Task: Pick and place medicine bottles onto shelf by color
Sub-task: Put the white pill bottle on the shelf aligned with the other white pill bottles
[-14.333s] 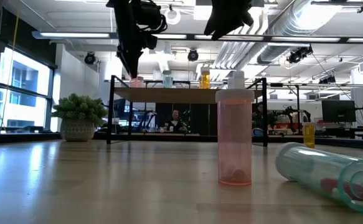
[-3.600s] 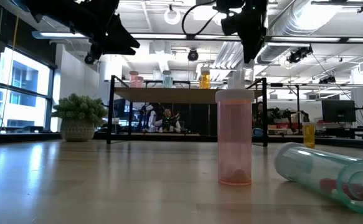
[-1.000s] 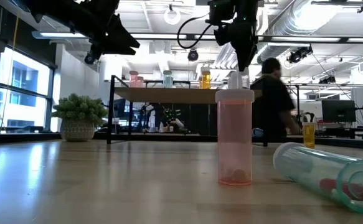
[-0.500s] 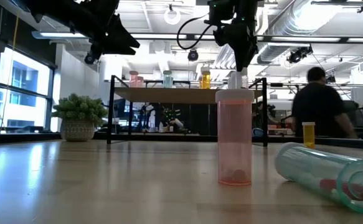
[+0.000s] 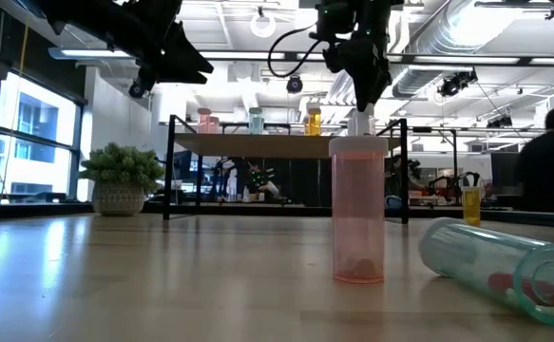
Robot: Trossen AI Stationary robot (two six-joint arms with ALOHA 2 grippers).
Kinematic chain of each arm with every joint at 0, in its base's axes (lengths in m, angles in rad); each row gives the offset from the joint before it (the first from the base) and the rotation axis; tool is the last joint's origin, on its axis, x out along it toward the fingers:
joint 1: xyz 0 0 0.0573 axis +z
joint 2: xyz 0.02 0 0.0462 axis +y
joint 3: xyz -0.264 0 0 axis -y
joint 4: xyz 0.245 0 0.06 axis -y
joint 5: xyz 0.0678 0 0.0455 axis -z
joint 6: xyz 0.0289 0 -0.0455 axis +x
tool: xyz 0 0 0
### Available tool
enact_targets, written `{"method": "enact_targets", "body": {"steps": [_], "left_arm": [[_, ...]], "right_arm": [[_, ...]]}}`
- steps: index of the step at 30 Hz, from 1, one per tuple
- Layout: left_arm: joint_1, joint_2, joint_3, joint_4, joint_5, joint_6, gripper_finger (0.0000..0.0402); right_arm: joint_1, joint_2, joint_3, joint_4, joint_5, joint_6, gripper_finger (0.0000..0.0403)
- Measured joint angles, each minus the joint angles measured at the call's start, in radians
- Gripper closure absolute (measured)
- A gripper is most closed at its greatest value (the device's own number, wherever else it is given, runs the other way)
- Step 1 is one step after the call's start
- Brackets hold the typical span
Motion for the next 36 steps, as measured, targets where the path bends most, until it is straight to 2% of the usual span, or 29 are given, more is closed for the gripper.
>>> {"method": "enact_targets", "body": {"steps": [4, 22, 36], "left_arm": [[0.000, 0.000, 0.000, 0.000, 0.000, 0.000, 0.0232], [0.000, 0.000, 0.000, 0.000, 0.000, -0.001, 0.0232], [0.000, 0.000, 0.000, 0.000, 0.001, -0.001, 0.0232]], "right_arm": [[0.000, 0.000, -0.002, 0.000, 0.000, 0.000, 0.0229], [-0.004, -0.007, 0.001, -0.001, 0.006, 0.000, 0.0226], [-0.012, -0.073, 0.002, 0.000, 0.006, 0.000, 0.0226]]}}
